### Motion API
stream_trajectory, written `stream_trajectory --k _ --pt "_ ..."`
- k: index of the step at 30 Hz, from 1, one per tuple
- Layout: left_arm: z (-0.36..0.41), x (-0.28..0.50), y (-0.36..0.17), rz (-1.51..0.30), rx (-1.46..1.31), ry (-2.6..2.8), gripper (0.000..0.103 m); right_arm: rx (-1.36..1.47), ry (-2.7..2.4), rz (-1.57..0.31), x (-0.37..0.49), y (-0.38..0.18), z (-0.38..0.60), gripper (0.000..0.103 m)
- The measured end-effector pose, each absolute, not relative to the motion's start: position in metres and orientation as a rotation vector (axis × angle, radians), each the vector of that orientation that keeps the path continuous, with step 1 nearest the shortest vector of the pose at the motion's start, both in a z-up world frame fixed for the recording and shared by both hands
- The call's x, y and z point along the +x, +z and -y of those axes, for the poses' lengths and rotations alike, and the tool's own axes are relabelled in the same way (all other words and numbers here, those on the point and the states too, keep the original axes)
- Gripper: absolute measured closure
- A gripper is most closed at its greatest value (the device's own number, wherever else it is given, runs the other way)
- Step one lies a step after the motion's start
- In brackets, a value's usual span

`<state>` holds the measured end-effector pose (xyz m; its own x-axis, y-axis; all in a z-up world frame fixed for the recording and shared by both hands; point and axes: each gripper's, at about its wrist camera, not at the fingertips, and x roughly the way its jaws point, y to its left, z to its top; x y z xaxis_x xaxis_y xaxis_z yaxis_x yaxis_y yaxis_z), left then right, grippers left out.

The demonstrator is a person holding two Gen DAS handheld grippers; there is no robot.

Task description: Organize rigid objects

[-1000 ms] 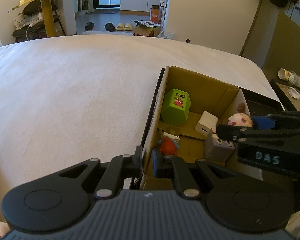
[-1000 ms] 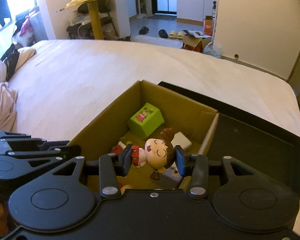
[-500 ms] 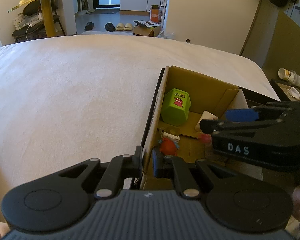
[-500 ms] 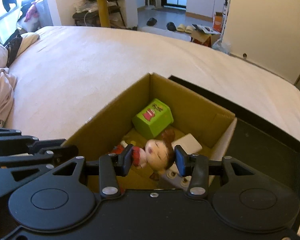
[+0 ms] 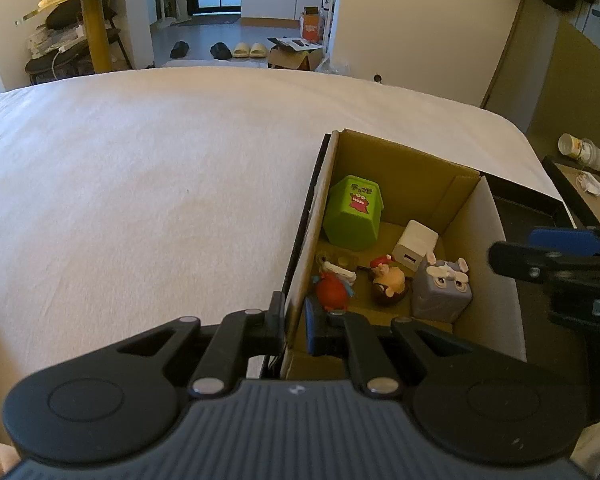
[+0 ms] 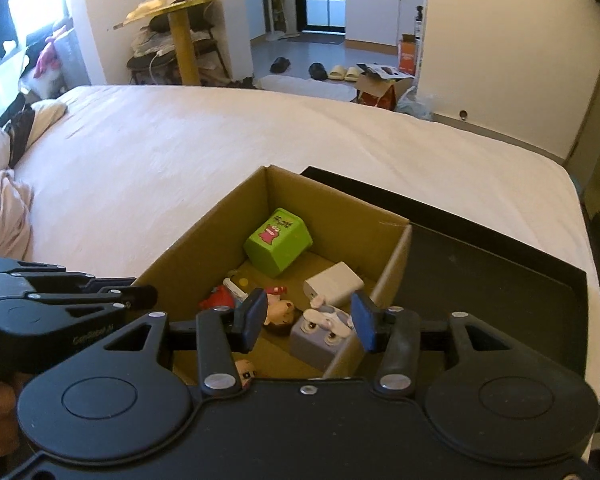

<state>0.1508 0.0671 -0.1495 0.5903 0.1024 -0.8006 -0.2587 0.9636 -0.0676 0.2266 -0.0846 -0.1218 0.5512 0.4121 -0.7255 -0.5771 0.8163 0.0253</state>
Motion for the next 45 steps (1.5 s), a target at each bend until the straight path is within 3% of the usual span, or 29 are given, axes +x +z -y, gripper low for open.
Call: stream_trajectory --k 15,22,38,42,45 --pt "-0.068 0.148 -0.138 -0.948 -0.193 0.199 0.094 -0.099 0.513 -0.832 0.212 -0.116 0.124 0.041" --pt "-0.067 0.142 -0.123 -0.93 -0.214 0.196 0.094 -0.028 0.464 -0.828 0.203 -0.113 0.147 0.021" --pt "-0.034 0.123 -0.082 -0.937 -0.195 0.116 0.089 0.091 0.391 -0.806 0.172 -0.102 0.186 0.009" --pt "-0.029 0.117 -0.072 -0.937 -0.19 0.101 0.082 0.117 0.375 -0.79 0.164 -0.096 0.195 0.001" --pt "-0.025 0.111 -0.065 -0.924 -0.184 0.092 0.066 0.13 0.361 -0.779 0.159 -0.091 0.199 0.0"
